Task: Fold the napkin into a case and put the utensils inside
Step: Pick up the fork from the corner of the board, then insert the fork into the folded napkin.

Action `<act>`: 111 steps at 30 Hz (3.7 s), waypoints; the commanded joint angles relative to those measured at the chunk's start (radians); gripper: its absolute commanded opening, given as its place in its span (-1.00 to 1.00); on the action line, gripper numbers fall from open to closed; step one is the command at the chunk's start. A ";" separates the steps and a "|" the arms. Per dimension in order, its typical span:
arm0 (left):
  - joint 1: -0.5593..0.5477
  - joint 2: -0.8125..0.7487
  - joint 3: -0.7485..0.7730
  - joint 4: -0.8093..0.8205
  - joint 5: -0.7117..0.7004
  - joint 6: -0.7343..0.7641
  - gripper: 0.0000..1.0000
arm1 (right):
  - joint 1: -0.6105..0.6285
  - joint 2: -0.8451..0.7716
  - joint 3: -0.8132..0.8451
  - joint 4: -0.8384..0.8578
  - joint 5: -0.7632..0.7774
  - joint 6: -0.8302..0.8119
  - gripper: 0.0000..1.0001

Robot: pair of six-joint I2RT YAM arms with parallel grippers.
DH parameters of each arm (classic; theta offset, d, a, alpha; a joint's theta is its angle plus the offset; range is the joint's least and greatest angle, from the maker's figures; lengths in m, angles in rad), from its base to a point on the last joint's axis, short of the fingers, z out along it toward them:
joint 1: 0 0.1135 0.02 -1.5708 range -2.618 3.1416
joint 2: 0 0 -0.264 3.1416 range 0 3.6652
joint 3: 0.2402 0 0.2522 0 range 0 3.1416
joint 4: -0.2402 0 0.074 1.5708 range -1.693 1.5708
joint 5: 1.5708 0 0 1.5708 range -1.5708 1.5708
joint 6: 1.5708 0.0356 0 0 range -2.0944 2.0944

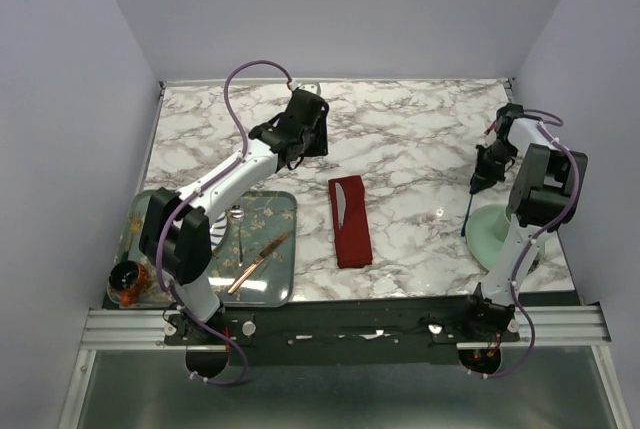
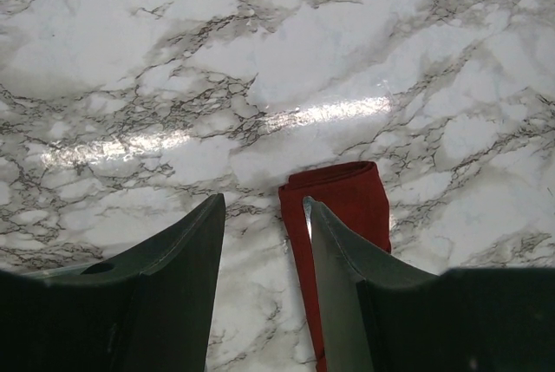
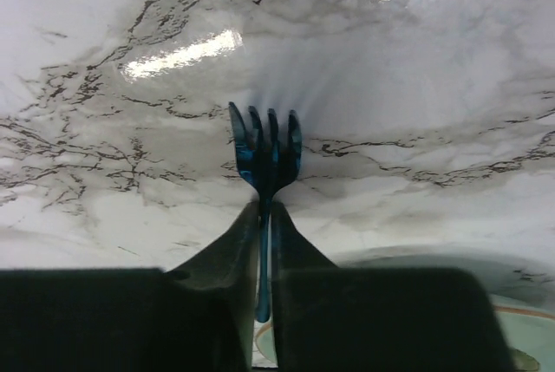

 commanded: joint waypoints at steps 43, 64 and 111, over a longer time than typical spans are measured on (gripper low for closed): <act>0.189 -0.191 -0.174 0.016 -0.017 0.045 0.13 | 0.771 -0.008 0.340 0.191 0.010 0.288 -0.99; 0.215 -0.225 -0.223 -0.003 -0.007 0.053 0.13 | 0.777 0.016 0.231 0.260 -0.011 0.313 -0.99; 0.218 -0.265 -0.341 0.030 -0.002 0.012 0.13 | 0.825 -0.122 -0.047 0.143 -0.149 0.417 -0.89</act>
